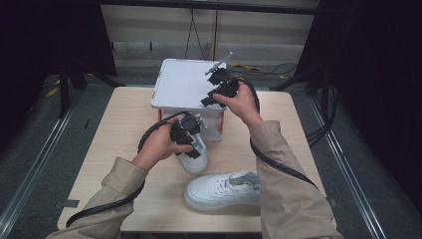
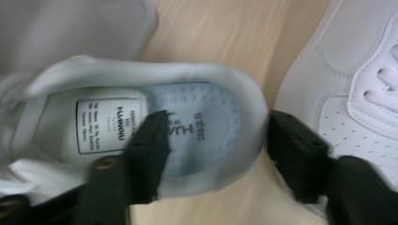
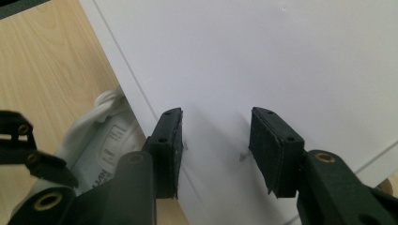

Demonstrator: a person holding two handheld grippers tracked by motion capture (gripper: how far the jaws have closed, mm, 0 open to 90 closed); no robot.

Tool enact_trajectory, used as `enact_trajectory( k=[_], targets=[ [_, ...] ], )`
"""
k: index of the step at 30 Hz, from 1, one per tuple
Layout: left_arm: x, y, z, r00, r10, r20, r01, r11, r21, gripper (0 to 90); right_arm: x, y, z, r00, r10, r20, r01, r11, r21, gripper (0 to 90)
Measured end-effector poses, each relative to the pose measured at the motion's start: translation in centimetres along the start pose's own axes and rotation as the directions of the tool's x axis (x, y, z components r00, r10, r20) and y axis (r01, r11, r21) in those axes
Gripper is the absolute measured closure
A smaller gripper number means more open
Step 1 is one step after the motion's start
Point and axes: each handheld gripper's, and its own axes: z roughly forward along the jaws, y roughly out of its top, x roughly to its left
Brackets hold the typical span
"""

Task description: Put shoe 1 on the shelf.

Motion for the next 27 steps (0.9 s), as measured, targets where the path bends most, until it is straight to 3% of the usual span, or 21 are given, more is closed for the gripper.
enact_trajectory(
  k=[4, 10, 11, 14, 15, 16, 18, 20, 21, 23, 25, 27],
  targets=[
    [-0.2, -0.6, -0.1, 0.9987, -0.047, -0.018, 0.046, 0.9985, -0.03, 36.8, 0.1, 0.0, 0.0, 1.0, 0.005, 0.003, -0.005, 1.0, 0.001, 54.1],
    [0.0, -1.2, -1.1, 0.9931, -0.106, -0.052, 0.104, 0.9942, -0.026, 37.5, 0.2, 0.0, 0.0, 0.9999, 0.005, 0.01, -0.005, 1.0, 0.005, 54.1],
    [0.1, -1.5, -1.7, 0.9885, -0.142, -0.052, 0.14, 0.9893, -0.041, 37.5, 0.1, 0.0, 0.0, 1.0, 0.007, 0.004, -0.007, 1.0, 0.005, 54.1],
    [0.5, -2.2, -2.4, 0.9779, -0.199, -0.064, 0.196, 0.979, -0.058, 36.3, 0.1, 0.1, 0.0, 1.0, -0.002, 0.004, 0.002, 1.0, 0.002, 53.7],
    [0.5, -2.3, -2.4, 0.9704, -0.231, -0.07, 0.226, 0.9714, -0.072, 35.8, 0.1, 0.1, 0.1, 1.0, 0.003, 0.005, -0.003, 1.0, 0.003, 53.6],
    [0.5, -2.3, -2.4, 0.9704, -0.231, -0.07, 0.226, 0.9714, -0.072, 35.5, 0.1, 0.1, 0.1, 1.0, 0.003, 0.005, -0.003, 1.0, 0.003, 53.6],
    [0.9, -2.6, -1.8, 0.9491, -0.304, -0.084, 0.3, 0.9525, -0.055, 34.3, 0.2, 0.2, 0.1, 1.0, 0.006, 0.005, -0.006, 1.0, 0.003, 53.2],
    [1.3, -2.7, -1.2, 0.9438, -0.314, -0.104, 0.312, 0.9495, -0.037, 34.7, 0.2, 0.2, 0.1, 1.0, 0.004, 0.008, -0.004, 1.0, 0.004, 53.1],
    [1.4, -2.7, -0.9, 0.9371, -0.332, -0.109, 0.33, 0.9434, -0.035, 35.2, 0.2, 0.2, 0.1, 1.0, 0.002, 0.007, -0.002, 1.0, 0.006, 53.1],
    [1.6, -2.8, -0.6, 0.9361, -0.332, -0.118, 0.33, 0.9434, -0.03, 35.7, 0.2, 0.2, 0.1, 1.0, 0.003, 0.007, -0.003, 1.0, 0.005, 53.1],
    [1.9, -3.0, 0.2, 0.9332, -0.313, -0.177, 0.317, 0.9484, -0.004, 38.8, 0.2, 0.2, 0.1, 1.0, -0.002, 0.005, 0.002, 1.0, 0.004, 53.1],
    [2.4, -3.3, 0.4, 0.9092, -0.399, -0.117, 0.399, 0.9164, -0.026, 43.7, 0.2, 0.2, 0.1, 1.0, 0.001, 0.006, -0.001, 1.0, 0.004, 53.1]
  ],
)
